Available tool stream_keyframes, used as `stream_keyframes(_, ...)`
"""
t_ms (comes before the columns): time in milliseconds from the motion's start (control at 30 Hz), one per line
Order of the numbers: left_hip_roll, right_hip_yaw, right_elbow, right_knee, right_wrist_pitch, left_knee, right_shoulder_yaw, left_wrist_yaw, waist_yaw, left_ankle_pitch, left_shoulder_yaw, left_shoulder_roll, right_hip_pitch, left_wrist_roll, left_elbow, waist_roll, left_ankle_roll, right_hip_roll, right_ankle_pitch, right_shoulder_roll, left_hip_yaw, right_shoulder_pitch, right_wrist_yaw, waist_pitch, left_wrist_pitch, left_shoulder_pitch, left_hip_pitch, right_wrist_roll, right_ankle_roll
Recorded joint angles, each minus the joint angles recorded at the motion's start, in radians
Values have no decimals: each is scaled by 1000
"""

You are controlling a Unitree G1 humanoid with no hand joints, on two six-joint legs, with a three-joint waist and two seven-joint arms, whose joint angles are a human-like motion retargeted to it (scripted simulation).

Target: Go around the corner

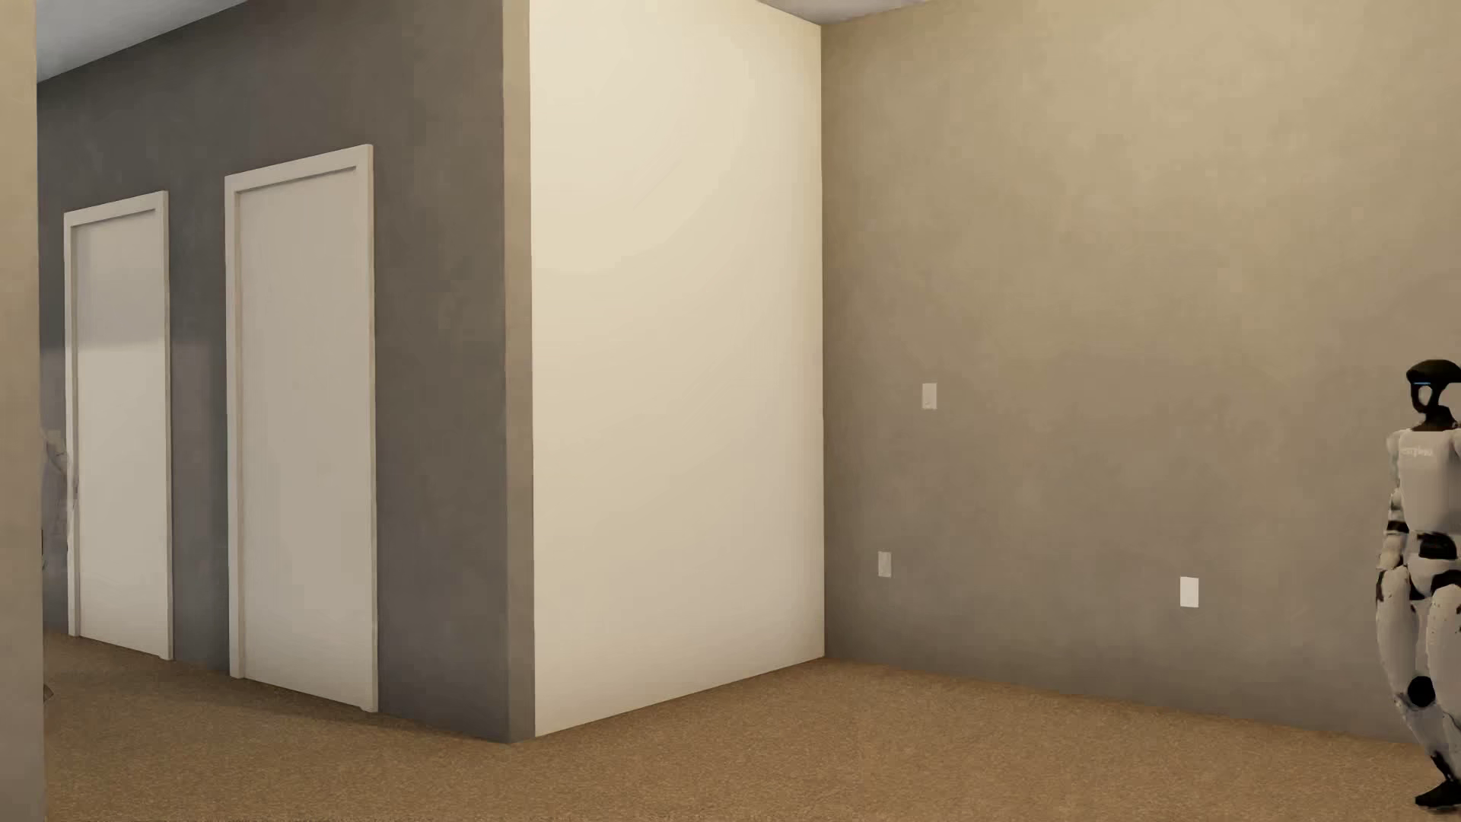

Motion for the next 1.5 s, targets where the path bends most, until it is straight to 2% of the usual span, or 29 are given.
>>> stream_keyframes(33,-4,0,29,-53,0,349,-6,0,-39,-93,32,3,15,0,-8,-1,0,17,5,-1,0,-5,0,-1,0,-13,-33,0,0)
stream_keyframes(67,-3,0,26,-32,0,353,-28,0,-36,-115,84,17,21,0,-16,-2,0,13,23,-1,0,-7,0,5,0,-30,-29,0,0)
stream_keyframes(100,1,0,24,-39,0,362,-39,0,-27,-129,82,29,25,0,-40,-3,0,18,27,-2,0,-10,0,3,0,-49,-31,0,0)
stream_keyframes(167,3,0,52,-48,0,363,25,0,-24,-135,72,38,24,0,-59,-3,0,24,42,-7,0,-55,0,5,0,-90,-37,0,0)
stream_keyframes(267,6,0,11,-57,0,357,0,0,-30,-140,91,23,0,0,-81,5,0,32,102,-11,0,-75,0,3,0,-123,-28,0,0)
stream_keyframes(333,6,0,-11,-52,0,352,-6,0,-44,-144,97,16,-1,0,-74,5,0,29,105,-3,0,-86,0,5,0,-134,-18,0,0)
stream_keyframes(433,6,0,-35,-47,0,346,-3,0,-32,-185,88,19,-9,0,-75,10,0,42,136,7,0,-85,0,8,0,-126,-5,0,0)
stream_keyframes(467,-3,0,-34,-41,0,352,-6,0,-54,-196,95,22,-21,0,-79,2,0,37,155,14,0,-92,0,16,0,-126,-29,0,0)
stream_keyframes(533,-13,0,-39,-39,0,416,17,0,-29,-251,114,24,-7,0,-68,-1,0,48,156,14,0,-84,0,28,0,-97,-77,0,0)
stream_keyframes(600,13,0,-40,-39,0,623,66,0,-8,-248,96,31,54,0,-53,15,0,66,120,-10,0,-96,0,73,0,-79,-180,0,0)
stream_keyframes(667,5,0,-107,-47,0,775,73,0,48,-261,80,30,97,0,-47,4,0,43,79,-48,0,-98,0,89,0,-54,-289,0,0)
stream_keyframes(767,8,0,-78,-67,0,690,38,0,135,-199,71,51,154,0,-21,-33,0,10,13,-30,0,-154,0,103,0,-21,-431,0,0)
stream_keyframes(900,16,0,-77,-85,0,527,20,0,163,-94,69,51,324,0,77,-35,0,3,-124,-31,0,-203,0,131,0,0,-547,0,0)
stream_keyframes(967,46,0,-34,-102,0,542,51,0,214,-112,81,55,393,0,94,-35,0,1,-107,-29,0,-220,0,130,0,1,-567,0,0)
stream_keyframes(1000,21,0,-64,-90,0,576,94,0,230,-113,72,56,410,0,103,-45,0,-23,-81,-46,0,-203,0,121,0,2,-583,0,0)
stream_keyframes(1033,10,0,-19,-57,0,651,41,0,256,-145,77,53,396,0,111,-57,0,-51,-24,-20,0,-186,0,107,0,4,-611,0,0)
stream_keyframes(1067,-2,0,-5,-3,0,701,105,0,263,-179,69,67,406,0,95,-75,0,-69,70,-21,0,-173,0,108,0,14,-582,0,0)
stream_keyframes(1133,-14,0,3,276,0,741,116,0,239,-258,53,52,282,0,124,-61,0,-85,404,-27,0,-116,0,83,0,-4,-515,0,0)
stream_keyframes(1167,-52,0,7,493,0,728,122,0,221,-293,74,52,191,0,101,-70,0,-115,502,-19,0,-105,0,118,0,-15,-433,0,0)
stream_keyframes(1200,-87,0,-13,703,0,702,100,0,149,-318,76,40,78,0,77,-70,0,-121,498,-25,0,-80,0,135,0,-28,-371,0,0)
stream_keyframes(1233,-83,0,0,829,0,656,127,0,100,-330,61,45,-12,0,63,-50,0,-103,473,-33,0,-69,0,148,0,-42,-275,0,0)
stream_keyframes(1267,-74,0,10,856,0,604,103,0,44,-336,66,48,-122,0,25,-33,0,-83,469,-25,0,-46,0,144,0,-48,-196,0,0)
stream_keyframes(1300,-81,0,-1,776,0,538,50,0,-34,-330,66,47,-209,0,-5,-24,0,-77,506,-19,0,-26,0,154,0,-63,-112,0,0)
stream_keyframes(1333,-72,0,-29,613,0,472,34,0,-93,-320,84,46,-264,0,-40,-5,0,-61,565,-31,0,4,0,161,0,-70,-14,0,0)
stream_keyframes(1367,-65,0,-23,422,0,409,73,0,-133,-310,79,65,-320,0,-74,2,0,-47,624,-42,0,8,0,161,0,-87,62,0,0)
stream_keyframes(1400,-62,0,-34,234,0,367,71,0,-165,-319,82,78,-359,0,-103,3,0,-44,624,-50,0,27,0,157,0,-110,135,0,0)
stream_keyframes(1433,-61,0,-33,69,0,331,57,0,-198,-336,89,89,-389,0,-130,3,0,-44,495,-47,0,35,0,150,0,-128,199,0,0)
stream_keyframes(1467,-60,0,-42,-31,0,319,69,0,-214,-356,91,102,-414,0,-150,-1,0,-50,271,-51,0,48,0,135,0,-150,249,0,0)
stream_keyframes(1500,-51,0,-22,-34,0,327,74,0,-231,-372,101,106,-438,0,-150,4,0,-51,128,-47,0,53,0,125,0,-170,282,0,0)
